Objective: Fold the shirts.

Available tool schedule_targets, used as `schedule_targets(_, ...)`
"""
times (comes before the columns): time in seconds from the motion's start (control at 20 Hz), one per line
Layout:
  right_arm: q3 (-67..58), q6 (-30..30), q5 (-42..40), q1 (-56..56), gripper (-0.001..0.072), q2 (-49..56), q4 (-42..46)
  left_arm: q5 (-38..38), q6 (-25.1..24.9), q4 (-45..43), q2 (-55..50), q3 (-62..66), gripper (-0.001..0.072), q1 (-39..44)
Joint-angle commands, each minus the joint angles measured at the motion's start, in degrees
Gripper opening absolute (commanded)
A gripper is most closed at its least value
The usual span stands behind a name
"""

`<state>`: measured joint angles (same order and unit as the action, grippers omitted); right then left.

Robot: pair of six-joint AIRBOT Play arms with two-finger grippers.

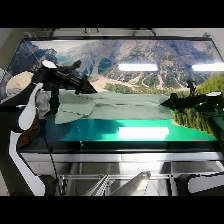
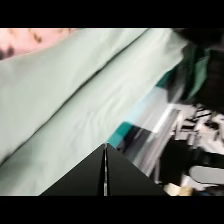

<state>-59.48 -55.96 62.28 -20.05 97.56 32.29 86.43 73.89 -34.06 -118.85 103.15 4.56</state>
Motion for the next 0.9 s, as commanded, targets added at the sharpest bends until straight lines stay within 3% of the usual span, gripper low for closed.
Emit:
schedule_targets(0.0, -5.4, -0.7, 11.1, -3.3, 0.0016, -1.0, -2.4, -11.5, 0.7, -6.8, 0.0, -0.7, -0.0006, 10.1)
schedule_targets(0.2, -13.0, -3.1, 19.8, -6.6, 0.0015, -4.9, -2.6, -21.2, 2.8, -8.5, -2.0, 0.9, -0.0004, 19.8)
schedule_targets(0.4, -20.1, -6.1, 28.4, -7.2, 0.0016, -7.6, -3.8, -19.4, 9.3, -8.3, -10.6, 11.4, -0.0004, 25.1)
schedule_targets(0.55, -20.9, -6.4, 29.7, -7.0, 0.0016, -9.8, -11.5, -17.0, 10.1, -7.0, -13.5, 16.5, -0.0004, 27.1)
schedule_targets(0.65, -20.9, -6.5, 30.2, -5.4, 0.0015, -11.4, -14.9, -16.6, 9.3, 1.0, -12.3, 16.7, 0.0015, 26.4)
schedule_targets(0.85, -20.9, -8.5, 25.0, 6.4, 0.0016, -12.9, -14.7, -7.3, 3.8, 19.5, -4.9, 16.7, 0.0014, 19.3)
